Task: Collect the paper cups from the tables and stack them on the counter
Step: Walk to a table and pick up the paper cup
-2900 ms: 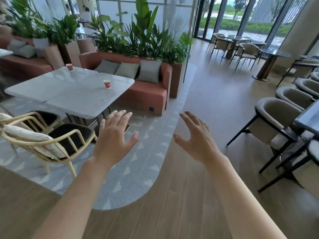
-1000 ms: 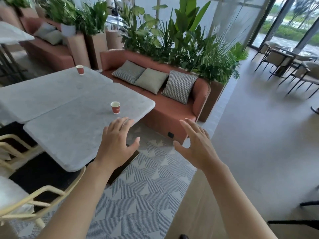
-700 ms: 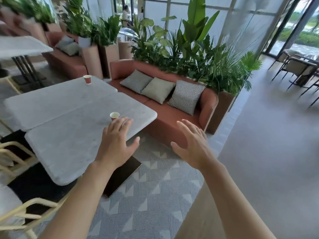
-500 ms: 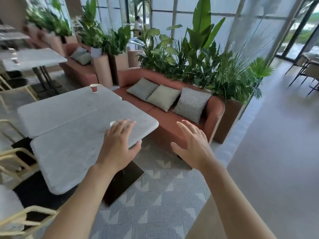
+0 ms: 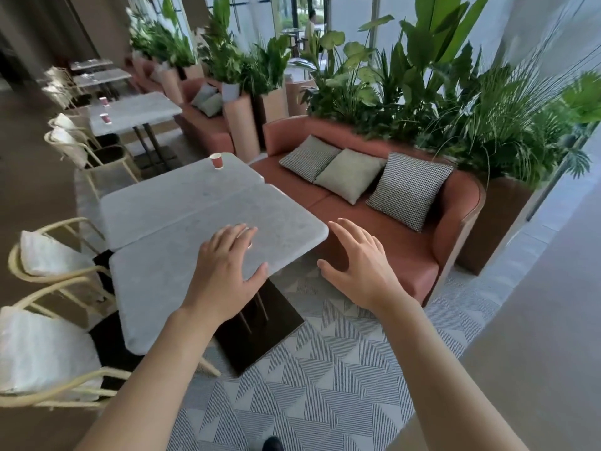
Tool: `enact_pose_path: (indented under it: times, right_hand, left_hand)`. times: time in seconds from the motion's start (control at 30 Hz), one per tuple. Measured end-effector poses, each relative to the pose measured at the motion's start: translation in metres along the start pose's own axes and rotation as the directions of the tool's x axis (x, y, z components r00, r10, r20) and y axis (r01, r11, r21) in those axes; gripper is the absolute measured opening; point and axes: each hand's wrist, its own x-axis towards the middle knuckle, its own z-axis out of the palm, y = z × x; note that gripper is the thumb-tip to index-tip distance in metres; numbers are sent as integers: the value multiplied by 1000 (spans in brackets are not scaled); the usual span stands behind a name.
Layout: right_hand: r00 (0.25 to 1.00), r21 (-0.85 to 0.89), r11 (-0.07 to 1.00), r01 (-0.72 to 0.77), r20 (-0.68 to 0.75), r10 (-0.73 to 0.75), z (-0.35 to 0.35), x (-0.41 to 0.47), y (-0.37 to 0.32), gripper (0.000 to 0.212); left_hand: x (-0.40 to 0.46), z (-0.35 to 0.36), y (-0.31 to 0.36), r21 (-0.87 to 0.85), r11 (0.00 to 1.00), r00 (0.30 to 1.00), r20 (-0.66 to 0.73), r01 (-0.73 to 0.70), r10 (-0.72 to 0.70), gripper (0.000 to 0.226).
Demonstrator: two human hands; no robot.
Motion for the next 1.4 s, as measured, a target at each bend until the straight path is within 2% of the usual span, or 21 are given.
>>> enact_pose_path:
  times: [0.33, 0.6, 0.8, 0.97, 1.1, 1.4]
  right_hand:
    - [995, -63, 998, 27, 99, -20, 29, 72, 27, 79]
    - [983, -125, 991, 42, 180, -19, 67, 176, 27, 79]
    - [969, -129, 988, 85, 240, -52, 113, 252, 8, 80]
    - [962, -112, 988, 107, 264, -75, 141, 305, -8, 81]
    - [958, -119, 984, 136, 269, -100, 158, 339, -16, 82]
    - [927, -95, 981, 171, 352, -128, 198, 402, 5, 85]
  left_hand:
    - [68, 60, -29, -101, 994, 999, 9, 51, -50, 74]
    - [149, 94, -101, -195, 976, 995, 13, 102, -101, 77]
    - [196, 102, -168, -192, 967, 986, 27, 165, -162, 69]
    - [225, 101, -213, -171, 966, 981, 32, 196, -193, 80]
    - [244, 101, -246, -163, 964, 977, -2, 211, -214, 77]
    - [277, 132, -277, -149, 947, 958, 29, 285, -284, 78]
